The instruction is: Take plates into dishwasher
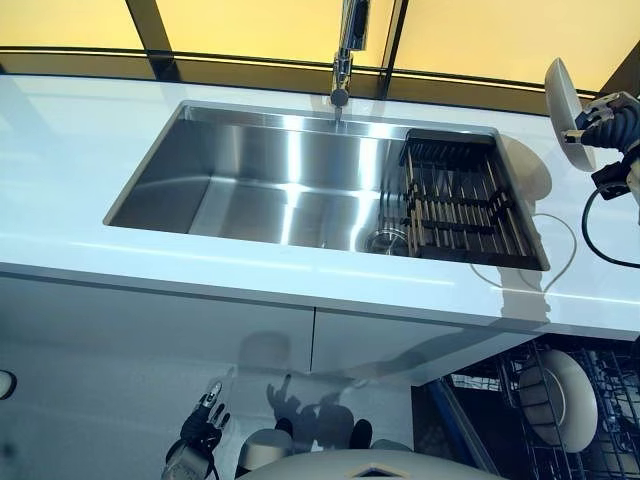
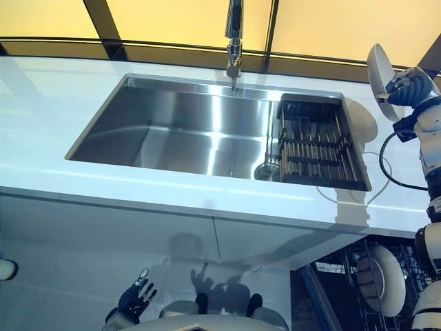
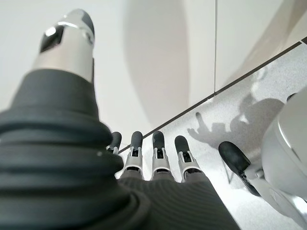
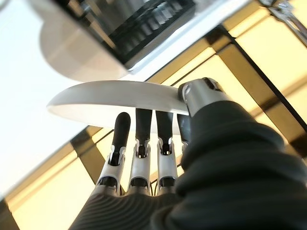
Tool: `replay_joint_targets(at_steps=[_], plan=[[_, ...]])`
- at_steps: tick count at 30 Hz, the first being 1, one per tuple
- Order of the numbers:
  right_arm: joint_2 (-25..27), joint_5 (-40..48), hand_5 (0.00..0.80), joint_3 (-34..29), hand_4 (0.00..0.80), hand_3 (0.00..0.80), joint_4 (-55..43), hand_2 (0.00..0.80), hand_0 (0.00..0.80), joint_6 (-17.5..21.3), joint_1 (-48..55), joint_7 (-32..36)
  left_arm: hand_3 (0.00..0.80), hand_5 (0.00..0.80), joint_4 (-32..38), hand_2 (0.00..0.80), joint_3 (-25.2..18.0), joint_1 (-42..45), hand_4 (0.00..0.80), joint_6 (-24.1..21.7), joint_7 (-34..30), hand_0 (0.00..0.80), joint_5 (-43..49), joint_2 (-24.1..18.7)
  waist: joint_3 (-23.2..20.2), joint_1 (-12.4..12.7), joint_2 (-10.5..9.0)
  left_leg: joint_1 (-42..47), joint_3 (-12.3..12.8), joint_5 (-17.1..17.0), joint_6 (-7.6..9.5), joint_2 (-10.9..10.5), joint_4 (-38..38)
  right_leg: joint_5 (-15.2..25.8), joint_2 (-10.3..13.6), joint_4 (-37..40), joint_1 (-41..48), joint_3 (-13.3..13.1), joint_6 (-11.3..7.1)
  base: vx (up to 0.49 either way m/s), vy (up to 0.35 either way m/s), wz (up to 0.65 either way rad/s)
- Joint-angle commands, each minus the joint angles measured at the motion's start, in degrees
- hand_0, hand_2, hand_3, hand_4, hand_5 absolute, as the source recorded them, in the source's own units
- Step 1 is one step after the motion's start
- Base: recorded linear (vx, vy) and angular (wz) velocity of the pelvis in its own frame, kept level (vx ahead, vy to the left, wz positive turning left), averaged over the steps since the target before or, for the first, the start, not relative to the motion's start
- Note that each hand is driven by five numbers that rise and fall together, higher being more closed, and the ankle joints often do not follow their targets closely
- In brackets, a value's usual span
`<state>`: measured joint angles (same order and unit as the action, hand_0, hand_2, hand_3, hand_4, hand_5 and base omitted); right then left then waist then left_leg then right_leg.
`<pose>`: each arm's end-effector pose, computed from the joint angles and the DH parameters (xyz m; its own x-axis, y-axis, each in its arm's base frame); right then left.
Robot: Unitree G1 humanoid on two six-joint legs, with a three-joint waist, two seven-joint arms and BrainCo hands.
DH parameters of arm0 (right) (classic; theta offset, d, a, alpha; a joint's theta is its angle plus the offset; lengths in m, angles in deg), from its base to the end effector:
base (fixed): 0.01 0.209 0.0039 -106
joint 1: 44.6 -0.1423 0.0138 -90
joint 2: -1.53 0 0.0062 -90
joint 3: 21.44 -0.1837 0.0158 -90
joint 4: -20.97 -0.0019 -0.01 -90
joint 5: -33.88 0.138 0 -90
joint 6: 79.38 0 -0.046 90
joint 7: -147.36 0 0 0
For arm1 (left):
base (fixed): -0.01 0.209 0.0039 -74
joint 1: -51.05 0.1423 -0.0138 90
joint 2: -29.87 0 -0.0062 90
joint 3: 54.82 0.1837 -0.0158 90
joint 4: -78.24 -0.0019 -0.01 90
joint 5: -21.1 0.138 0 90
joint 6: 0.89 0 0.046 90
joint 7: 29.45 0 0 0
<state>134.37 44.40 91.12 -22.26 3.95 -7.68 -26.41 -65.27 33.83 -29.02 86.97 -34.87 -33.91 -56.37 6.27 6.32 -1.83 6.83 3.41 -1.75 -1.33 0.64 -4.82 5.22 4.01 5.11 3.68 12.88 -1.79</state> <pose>0.3033 -0.3411 0.2302 0.9582 -0.2862 0.0000 0.1923 0.6438 -0.7407 0.0595 0.2282 -0.1062 0.5339 0.1782 -0.8266 -0.7047 0.6341 -0.3185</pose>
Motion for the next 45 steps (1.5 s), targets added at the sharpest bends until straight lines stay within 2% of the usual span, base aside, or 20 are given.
replay_joint_targets(at_steps=[1,4,6,21,29,38,45], plan=[[0.3,9.6,0.8,-3.0,0.8,0.8,-4.1,0.8,0.8,1.2,-1.5,1.4,0.0,0.0,-4.2,0.0,0.0,-2.4,0.0,-2.8,-2.1,0.0,1.4,-0.4,-2.4,-0.4,-2.52,0.6,2.7,4.9,-0.56,-1.3,1.1,-4.8,-0.8,-0.1,3.5,0.3,-3.0,-0.002,0.023,-0.09],[-0.7,15.5,0.8,-6.9,0.8,0.8,-5.7,0.8,0.8,0.2,1.6,2.7,0.0,0.0,-4.7,0.0,-0.3,-3.1,0.0,-3.0,-2.3,0.0,1.6,-0.4,-2.5,-1.3,-2.58,0.9,3.2,5.2,-0.41,-1.4,1.2,-4.7,-0.9,-0.3,3.4,-0.5,-3.05,-0.008,0.027,-0.18],[-1.7,16.3,0.8,-10.9,0.8,0.8,-7.1,0.8,0.8,0.5,6.0,3.3,0.0,0.0,-4.5,0.0,-0.4,-3.5,0.0,-3.1,-1.9,0.0,1.9,-0.2,-2.6,-2.0,-2.65,1.0,3.6,5.5,-0.25,-1.4,1.3,-4.7,-1.0,-0.5,3.2,-1.1,-3.08,-0.022,0.014,-0.08],[-0.1,10.8,0.8,-24.2,0.8,0.8,-12.8,0.8,0.8,1.0,28.6,8.0,0.0,0.0,-4.5,0.0,-1.0,-5.6,0.0,-4.8,-0.7,0.0,0.7,-0.2,-2.3,-7.8,-3.34,1.2,6.6,6.3,0.82,-1.4,1.7,-4.1,-2.3,-1.8,0.8,-6.0,-3.18,-0.023,0.005,-0.16],[0.0,8.9,0.8,-29.0,0.8,0.8,-14.7,0.8,0.8,1.3,37.5,9.2,0.0,0.0,-4.5,0.0,-1.2,-6.1,0.0,-5.6,-1.6,0.0,0.5,-0.2,-2.2,-9.9,-3.68,0.9,8.0,6.8,1.27,-1.4,2.1,-3.6,-2.7,-2.1,-0.5,-8.0,-3.37,-0.009,0.002,-0.14],[-0.6,8.3,0.8,-32.9,0.8,0.8,-15.8,0.8,0.8,2.2,43.8,11.2,0.0,0.0,-4.2,0.0,-1.4,-6.3,0.0,-5.5,-0.7,0.0,0.9,-0.4,-2.2,-11.2,-4.13,0.3,8.7,7.0,1.63,-1.5,2.6,-3.3,-3.1,-2.6,-1.6,-9.3,-3.44,-0.006,0.002,-0.06],[-1.2,8.8,0.8,-35.3,0.8,0.8,-18.6,0.8,0.8,0.9,47.4,13.7,0.0,0.0,-4.5,0.0,-1.5,-6.6,0.0,-5.8,-0.7,0.0,0.8,-0.5,-2.3,-12.1,-4.52,-0.1,9.0,7.2,1.83,-1.6,2.9,-3.2,-3.4,-2.8,-2.2,-9.9,-3.56,-0.002,0.002,-0.04]])
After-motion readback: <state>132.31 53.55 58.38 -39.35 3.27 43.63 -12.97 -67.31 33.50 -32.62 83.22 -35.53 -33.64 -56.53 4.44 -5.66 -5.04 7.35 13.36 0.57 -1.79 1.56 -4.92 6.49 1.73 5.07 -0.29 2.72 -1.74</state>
